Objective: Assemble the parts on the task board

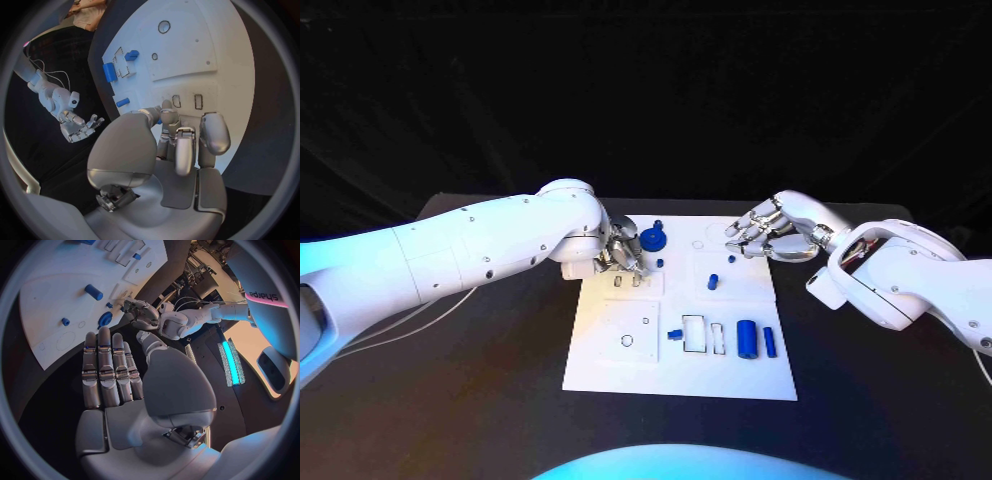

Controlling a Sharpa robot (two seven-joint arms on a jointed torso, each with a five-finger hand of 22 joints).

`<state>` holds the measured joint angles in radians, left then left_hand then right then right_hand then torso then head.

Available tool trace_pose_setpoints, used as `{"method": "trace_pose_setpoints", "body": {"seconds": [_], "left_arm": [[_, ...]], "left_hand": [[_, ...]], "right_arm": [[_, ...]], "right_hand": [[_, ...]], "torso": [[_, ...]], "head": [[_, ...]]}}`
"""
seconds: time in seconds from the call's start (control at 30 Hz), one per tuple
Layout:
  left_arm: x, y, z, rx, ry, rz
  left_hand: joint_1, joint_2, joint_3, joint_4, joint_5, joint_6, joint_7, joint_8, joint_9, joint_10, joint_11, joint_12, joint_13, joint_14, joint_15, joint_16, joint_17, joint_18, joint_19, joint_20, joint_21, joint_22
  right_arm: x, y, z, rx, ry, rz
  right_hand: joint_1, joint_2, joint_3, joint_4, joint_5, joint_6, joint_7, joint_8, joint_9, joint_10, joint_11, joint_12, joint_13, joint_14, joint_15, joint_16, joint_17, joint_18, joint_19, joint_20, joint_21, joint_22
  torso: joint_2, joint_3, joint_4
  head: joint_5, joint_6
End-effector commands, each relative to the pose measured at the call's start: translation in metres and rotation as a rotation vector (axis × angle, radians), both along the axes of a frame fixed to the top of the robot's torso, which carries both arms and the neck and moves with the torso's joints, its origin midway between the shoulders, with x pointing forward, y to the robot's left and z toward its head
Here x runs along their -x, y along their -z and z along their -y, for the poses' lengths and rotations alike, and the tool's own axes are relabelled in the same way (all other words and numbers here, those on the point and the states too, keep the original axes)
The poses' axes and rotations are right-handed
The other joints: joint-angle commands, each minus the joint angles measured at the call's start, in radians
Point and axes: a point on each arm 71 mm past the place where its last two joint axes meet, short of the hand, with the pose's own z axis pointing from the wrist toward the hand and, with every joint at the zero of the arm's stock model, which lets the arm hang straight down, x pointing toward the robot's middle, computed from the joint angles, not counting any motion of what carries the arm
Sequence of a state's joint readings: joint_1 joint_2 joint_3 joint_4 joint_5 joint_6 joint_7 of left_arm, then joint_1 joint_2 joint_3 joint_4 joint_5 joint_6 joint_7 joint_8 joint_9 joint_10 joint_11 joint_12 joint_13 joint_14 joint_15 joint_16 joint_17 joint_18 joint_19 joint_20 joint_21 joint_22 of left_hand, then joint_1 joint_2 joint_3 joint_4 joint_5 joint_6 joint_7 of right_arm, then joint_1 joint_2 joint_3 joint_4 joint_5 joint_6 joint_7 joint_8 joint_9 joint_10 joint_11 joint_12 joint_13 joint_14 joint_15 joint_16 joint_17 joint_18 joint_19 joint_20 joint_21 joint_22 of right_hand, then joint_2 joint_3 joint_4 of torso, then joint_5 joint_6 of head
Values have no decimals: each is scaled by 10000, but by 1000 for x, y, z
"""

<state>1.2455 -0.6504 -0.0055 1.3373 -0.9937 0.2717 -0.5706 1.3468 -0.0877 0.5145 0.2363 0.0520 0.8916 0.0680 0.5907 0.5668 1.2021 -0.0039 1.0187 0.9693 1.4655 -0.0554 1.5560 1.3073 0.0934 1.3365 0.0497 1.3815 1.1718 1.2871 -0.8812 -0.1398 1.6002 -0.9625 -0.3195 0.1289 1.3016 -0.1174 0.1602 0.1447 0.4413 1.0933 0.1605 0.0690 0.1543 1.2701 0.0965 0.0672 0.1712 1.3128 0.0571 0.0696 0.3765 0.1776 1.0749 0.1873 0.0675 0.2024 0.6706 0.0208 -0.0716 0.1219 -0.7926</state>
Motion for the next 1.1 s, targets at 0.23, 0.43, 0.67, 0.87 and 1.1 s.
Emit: {"method": "trace_pose_setpoints", "body": {"seconds": [0.23,0.43,0.67,0.87,1.1], "left_arm": [[4,-6,5,871,181,809],[11,-10,3,1536,261,1403],[20,-18,-4,2395,329,2172],[31,-19,-10,2967,304,2528],[37,-19,-24,4293,-633,2568]], "left_hand": [[-384,-370,16,53,2,-62,6,16,21,-128,33,-305,-288,973,-16,-26,2474,-85,-54,-29,-9,-76],[-668,-722,-168,115,-3,-316,175,-291,-155,-516,159,-814,-808,880,66,-231,2288,-38,-210,5,-149,-332],[-455,-952,-202,-122,0,-693,546,-1087,-814,-857,449,-1055,-1106,831,304,-337,2192,-16,-284,195,-243,-454],[-247,-998,-108,-302,2,-620,629,-1413,-1224,-1379,517,-1708,-1842,617,377,-795,1777,90,-595,288,-536,-969],[-151,-947,23,-348,4,-444,680,-1611,-1633,-1670,566,-2081,-2313,23,426,-2054,696,479,-1813,341,-1842,-3049]], "right_arm": [[1,0,-1,-26,-120,-16],[3,0,-3,142,-269,54],[9,0,-7,720,-596,334],[16,-1,-13,1432,-822,687],[33,2,-33,3222,-1082,1326]], "right_hand": [[152,54,62,-94,73,-82,29,-16,15,-69,31,-9,-41,-52,39,-58,-44,83,-69,27,-25,-66],[497,38,260,-295,-30,-56,14,5,40,-46,5,3,-104,-10,9,-33,-103,89,-13,-1,6,-172],[813,-47,573,-564,-231,96,-75,43,93,241,-112,75,-145,636,-214,223,59,87,659,-246,307,-173],[761,-155,518,-711,-292,157,-221,16,98,879,-382,387,117,1760,-579,936,631,87,1739,-656,937,76],[499,-134,127,-846,-110,421,-679,89,117,1533,-887,3444,3256,2142,-1187,9208,6752,-23,3463,-1362,2510,1015]], "torso": [[3,0,-5],[-4,-1,-8],[-19,10,15],[-22,-5,0],[-25,-8,-16]], "head": [[-37,-38],[-70,-61],[-103,-52],[-101,-52],[-96,-93]]}}
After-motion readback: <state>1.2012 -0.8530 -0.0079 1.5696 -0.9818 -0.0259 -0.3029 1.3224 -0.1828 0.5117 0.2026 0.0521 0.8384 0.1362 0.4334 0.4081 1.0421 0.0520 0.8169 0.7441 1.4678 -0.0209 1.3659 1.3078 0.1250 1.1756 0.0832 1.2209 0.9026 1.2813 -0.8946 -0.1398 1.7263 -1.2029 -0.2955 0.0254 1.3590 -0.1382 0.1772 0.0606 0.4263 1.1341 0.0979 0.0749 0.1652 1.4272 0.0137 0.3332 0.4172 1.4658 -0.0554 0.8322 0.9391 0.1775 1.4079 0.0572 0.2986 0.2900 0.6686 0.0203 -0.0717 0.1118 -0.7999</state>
